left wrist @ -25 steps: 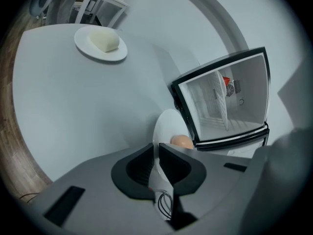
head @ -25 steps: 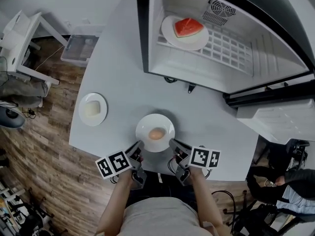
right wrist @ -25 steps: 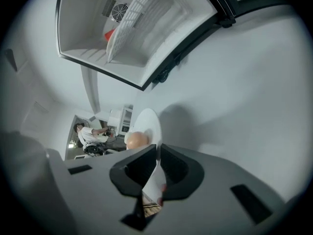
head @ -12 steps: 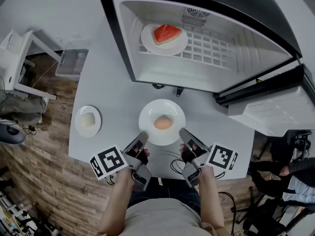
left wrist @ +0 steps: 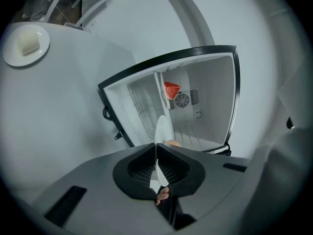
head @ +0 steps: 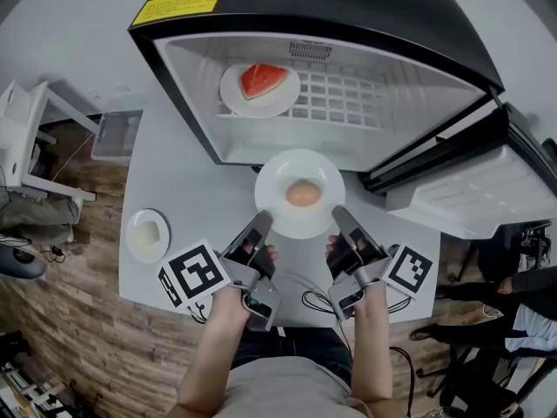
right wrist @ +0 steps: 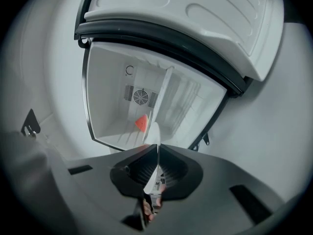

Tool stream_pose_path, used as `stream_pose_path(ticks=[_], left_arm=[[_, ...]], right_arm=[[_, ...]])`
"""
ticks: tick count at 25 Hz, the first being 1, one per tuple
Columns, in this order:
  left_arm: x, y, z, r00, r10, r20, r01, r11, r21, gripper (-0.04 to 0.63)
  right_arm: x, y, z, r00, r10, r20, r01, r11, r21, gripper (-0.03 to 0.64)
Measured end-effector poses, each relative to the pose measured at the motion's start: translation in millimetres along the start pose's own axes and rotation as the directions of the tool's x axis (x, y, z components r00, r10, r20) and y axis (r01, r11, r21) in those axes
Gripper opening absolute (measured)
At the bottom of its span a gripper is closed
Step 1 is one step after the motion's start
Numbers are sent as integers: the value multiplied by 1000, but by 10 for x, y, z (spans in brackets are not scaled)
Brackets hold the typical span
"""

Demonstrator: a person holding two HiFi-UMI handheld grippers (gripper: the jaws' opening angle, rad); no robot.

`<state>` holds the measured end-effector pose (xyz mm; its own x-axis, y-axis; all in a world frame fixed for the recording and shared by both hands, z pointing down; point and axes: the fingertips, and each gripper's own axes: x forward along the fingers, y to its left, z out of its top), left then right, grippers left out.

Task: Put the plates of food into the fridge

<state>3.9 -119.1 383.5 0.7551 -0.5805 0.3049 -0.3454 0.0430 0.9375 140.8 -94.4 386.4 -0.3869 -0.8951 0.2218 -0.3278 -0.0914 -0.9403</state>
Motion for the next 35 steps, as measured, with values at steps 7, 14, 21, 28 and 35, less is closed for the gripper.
stream_pose_path(ticks=[7,14,21,28,35], left_arm=[[402,-447,128,998,-58,-5,58,997,46,18],[678,-507,157,998,-63,-5,63,998,2,17],[1022,-546,222,998,-56,-18,56,998,-3,17],[1201,-511,269,999,-48,-22,47,998,-46,17],[1312,-471,341,999,-38,-6,38,998,-56,17]], right_arm=[[69,133,517,994,28,104,-29,1000,8,26],[128,109,797,987,-8,162,8,1000,4,26],[240,17,1100,974,-68,217,74,997,-18,28],[369,-3,1247,962,-95,257,100,995,-5,27],[476,-49,1313,953,-128,275,145,989,-41,28]])
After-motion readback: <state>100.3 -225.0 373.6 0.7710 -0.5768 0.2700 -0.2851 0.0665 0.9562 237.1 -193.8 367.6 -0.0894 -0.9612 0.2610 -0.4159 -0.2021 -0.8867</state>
